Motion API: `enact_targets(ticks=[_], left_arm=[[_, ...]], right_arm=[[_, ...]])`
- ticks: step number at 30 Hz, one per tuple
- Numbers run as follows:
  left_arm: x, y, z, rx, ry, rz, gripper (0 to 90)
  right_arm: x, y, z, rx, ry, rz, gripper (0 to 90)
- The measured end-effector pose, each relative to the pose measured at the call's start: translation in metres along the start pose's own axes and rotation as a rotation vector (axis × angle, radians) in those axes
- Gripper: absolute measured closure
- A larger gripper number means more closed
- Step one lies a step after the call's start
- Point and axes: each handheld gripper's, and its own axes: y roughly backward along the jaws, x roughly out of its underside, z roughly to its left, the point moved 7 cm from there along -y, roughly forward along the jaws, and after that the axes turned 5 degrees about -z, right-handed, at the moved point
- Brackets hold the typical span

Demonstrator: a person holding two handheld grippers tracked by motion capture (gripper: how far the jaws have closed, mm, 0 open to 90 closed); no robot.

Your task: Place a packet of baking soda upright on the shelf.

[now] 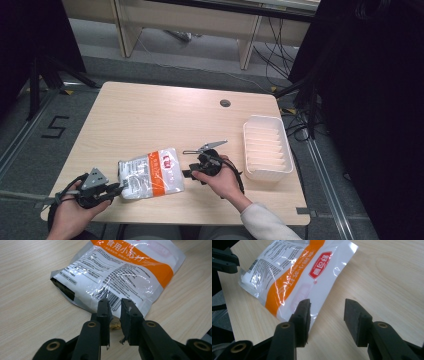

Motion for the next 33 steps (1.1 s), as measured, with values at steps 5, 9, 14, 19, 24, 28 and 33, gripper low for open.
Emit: enact_targets(ticks=[5, 9, 14, 19, 24, 28, 33], left_arm=[[0.001, 0.0, 0.002, 0.005, -0.04, 0.019, 75.8], [0.002, -0.001, 0.004, -0.002, -0.042, 0.021, 75.8], [0.003, -0.002, 0.004, 0.0, -0.058, 0.046, 75.8], [0.004, -0.003, 0.003, -0.004, -0.049, 0.048, 75.8], [0.006, -0.003, 0.003, 0.013, -0.078, 0.08, 75.8], [0.006, -0.003, 0.003, 0.013, -0.077, 0.078, 75.8], [0.005, -0.005, 0.002, 0.006, -0.065, 0.057, 75.9]], right_arm=[[-0.006, -0.011, 0.0, -0.016, -0.022, 0.017, 52.6], [-0.009, -0.019, -0.001, -0.021, -0.05, 0.024, 51.5], [-0.01, -0.024, -0.002, -0.038, -0.065, 0.045, 51.6], [-0.01, -0.03, -0.005, -0.051, -0.088, 0.068, 51.9], [-0.009, -0.034, -0.003, -0.07, -0.087, 0.092, 54.1], [-0.005, -0.038, -0.001, -0.078, -0.08, 0.106, 55.0], [0.001, -0.041, 0.005, -0.101, -0.076, 0.132, 56.8]])
